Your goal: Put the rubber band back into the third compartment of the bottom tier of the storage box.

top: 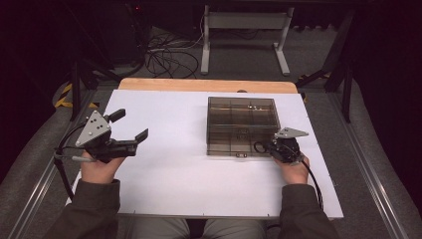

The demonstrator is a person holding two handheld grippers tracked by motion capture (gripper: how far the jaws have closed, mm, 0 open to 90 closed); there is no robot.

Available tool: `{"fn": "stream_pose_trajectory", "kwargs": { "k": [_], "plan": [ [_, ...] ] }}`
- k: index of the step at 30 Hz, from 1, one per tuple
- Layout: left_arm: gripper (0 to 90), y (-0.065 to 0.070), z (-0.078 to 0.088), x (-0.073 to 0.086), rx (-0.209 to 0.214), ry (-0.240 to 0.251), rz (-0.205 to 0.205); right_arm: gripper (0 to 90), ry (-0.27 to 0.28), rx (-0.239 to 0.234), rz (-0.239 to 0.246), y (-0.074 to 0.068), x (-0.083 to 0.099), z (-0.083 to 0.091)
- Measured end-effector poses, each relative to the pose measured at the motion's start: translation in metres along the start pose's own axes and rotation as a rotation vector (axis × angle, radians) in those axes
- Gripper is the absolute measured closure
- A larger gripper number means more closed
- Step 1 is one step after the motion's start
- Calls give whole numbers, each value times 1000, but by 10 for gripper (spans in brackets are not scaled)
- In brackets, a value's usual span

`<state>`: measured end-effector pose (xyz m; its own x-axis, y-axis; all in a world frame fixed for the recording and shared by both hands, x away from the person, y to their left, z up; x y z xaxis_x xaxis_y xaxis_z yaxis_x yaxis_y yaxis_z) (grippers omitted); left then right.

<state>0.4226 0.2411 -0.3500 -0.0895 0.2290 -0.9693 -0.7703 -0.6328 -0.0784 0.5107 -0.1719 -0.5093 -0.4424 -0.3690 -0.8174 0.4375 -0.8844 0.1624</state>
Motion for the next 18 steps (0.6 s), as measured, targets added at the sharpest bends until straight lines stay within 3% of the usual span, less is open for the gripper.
{"fn": "stream_pose_trajectory", "kwargs": {
  "k": [18],
  "plan": [
    [82, -3, -2, 3, -4, -9, 1, 861, -10, 18, 24, 2, 1, -5]
  ]
}}
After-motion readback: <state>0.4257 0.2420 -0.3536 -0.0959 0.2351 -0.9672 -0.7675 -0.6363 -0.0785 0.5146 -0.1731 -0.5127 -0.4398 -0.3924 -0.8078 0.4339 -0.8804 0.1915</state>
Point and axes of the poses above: each handheld gripper's, and its own axes: z roughly backward along the jaws, x roughly out of its underside, y roughly to its right, the point moved 9 cm from there along -z, roughly forward along the jaws, and after that the axes turned 14 degrees about x, right-handed, at the moved point
